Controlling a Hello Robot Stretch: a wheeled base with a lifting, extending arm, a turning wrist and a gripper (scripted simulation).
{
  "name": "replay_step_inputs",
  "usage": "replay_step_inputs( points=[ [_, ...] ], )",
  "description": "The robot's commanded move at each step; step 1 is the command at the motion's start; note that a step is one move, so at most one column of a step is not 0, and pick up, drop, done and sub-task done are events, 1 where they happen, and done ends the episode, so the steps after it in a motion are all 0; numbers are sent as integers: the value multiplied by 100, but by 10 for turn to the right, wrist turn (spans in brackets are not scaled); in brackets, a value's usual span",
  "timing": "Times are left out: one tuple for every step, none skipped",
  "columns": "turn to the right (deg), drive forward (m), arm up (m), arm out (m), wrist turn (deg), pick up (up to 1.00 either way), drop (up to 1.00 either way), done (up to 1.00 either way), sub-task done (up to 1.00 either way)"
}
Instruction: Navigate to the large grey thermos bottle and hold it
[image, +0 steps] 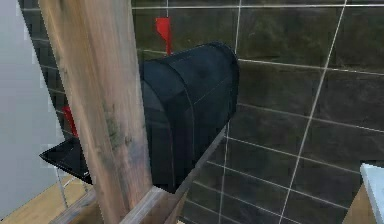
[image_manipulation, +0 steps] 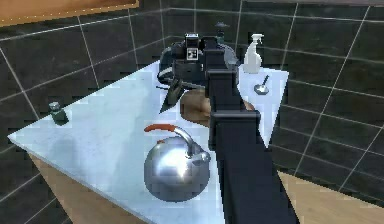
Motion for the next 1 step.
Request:
replay_step_inputs(
  points=[
    [0, 0, 0, 0, 0, 0, 0, 100, 0]
  ],
)
